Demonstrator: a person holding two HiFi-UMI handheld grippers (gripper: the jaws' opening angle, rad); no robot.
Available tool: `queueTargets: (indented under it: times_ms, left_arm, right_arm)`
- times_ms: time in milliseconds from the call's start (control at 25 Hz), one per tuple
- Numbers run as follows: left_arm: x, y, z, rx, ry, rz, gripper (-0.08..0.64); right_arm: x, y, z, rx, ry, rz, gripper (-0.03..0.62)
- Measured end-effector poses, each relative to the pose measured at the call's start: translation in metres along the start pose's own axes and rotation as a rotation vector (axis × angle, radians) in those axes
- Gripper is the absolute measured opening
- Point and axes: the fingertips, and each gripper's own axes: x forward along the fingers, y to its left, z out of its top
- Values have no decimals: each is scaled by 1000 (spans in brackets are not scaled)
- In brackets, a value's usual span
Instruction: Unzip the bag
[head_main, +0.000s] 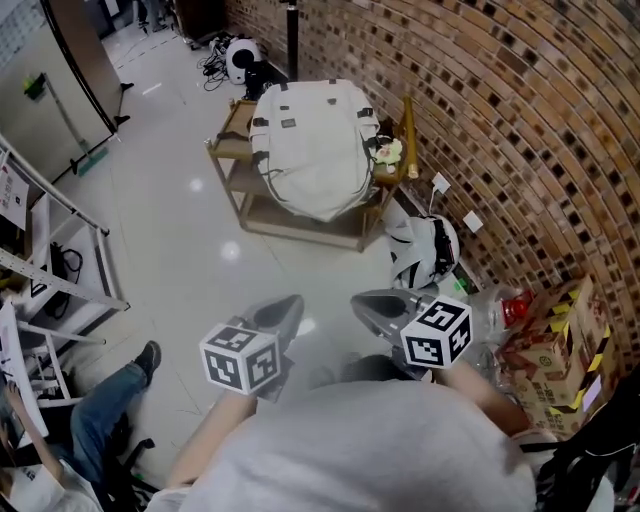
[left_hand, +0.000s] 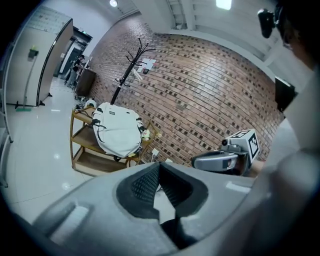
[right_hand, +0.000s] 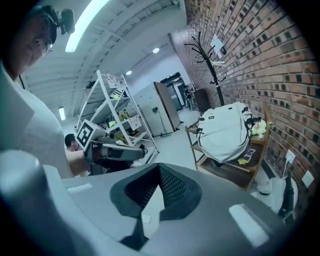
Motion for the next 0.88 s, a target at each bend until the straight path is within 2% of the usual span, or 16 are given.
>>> queueTargets:
  times_ms: [200,320,400,480,640,880]
  left_arm:
    - [13,36,9,-54,3,38,2]
    - [23,60,24,-71,3,78,2]
    - [31,78,36,-80,1,112,2]
    - [41,100,49,-98,0,151,2]
    - [69,140,79,-142,-11,217,2]
    - [108,179,107,-208,-43,270,2]
  right_arm:
    - [33,-28,16,-33,33,16,0]
    - [59,-47,30,-47,57,59,0]
    - [77,-63,45,-38,67,100,68]
    - [96,-83,63,-40,67,122,78]
    - [137,-126,90,-155,129,144,106]
    - [197,-171,122,-317,218,208,138]
